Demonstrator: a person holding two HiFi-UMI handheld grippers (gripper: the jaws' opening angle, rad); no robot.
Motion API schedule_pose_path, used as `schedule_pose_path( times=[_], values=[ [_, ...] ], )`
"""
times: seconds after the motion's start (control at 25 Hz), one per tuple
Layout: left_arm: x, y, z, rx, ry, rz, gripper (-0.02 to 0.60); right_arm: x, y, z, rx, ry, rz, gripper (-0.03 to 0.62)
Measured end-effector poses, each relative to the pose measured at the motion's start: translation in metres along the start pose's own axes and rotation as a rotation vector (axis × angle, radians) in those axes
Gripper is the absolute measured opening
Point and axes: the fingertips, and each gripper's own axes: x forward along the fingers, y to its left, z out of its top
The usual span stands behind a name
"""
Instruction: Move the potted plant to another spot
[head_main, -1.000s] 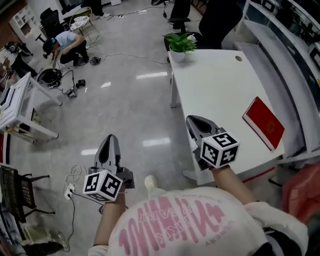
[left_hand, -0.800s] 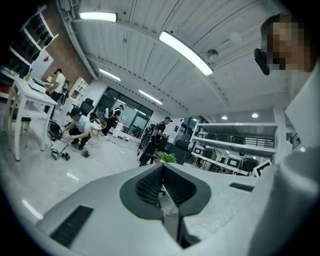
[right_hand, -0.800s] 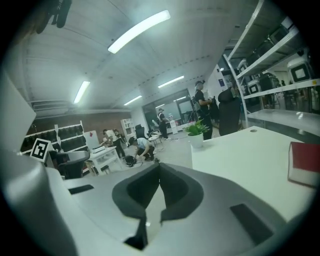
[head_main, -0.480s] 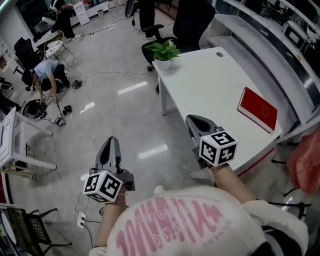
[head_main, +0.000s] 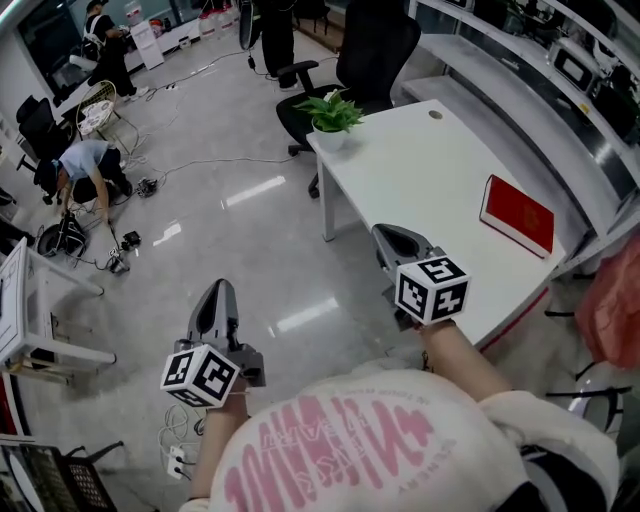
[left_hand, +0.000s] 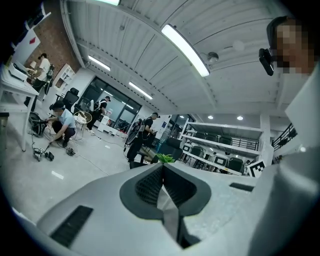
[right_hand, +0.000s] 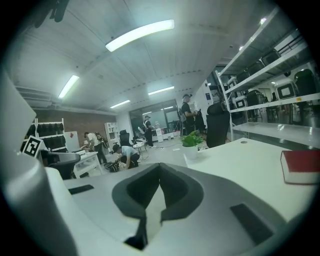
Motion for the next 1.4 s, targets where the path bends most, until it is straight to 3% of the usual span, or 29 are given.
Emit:
schedule_pose_path(
  times=[0.24,0.6,1.04,1.4],
  values=[
    [0.002,0.020,0.001,-0.029,0.034,-0.013,0.003,0.025,0.009,-0.006,-0.023,0.046,-0.025,0.006],
    [0.012,0.060,-0.003,-0.049,0.029,0.058,0.003,0.074,-0.009,-0.006,-0.021,0.058,-0.042,0.006],
    [0.079,0.108,0.035,-0.036,-0.003,0.107,0.003,0.171,-0.065,0.032,0.002,0.029,-0.092,0.006],
    [0.147,0.139,0.045,-0.047,0.020,0.113,0.003,0.235,-0.112,0.027,0.027,0.082,-0.139,0.006]
  ],
)
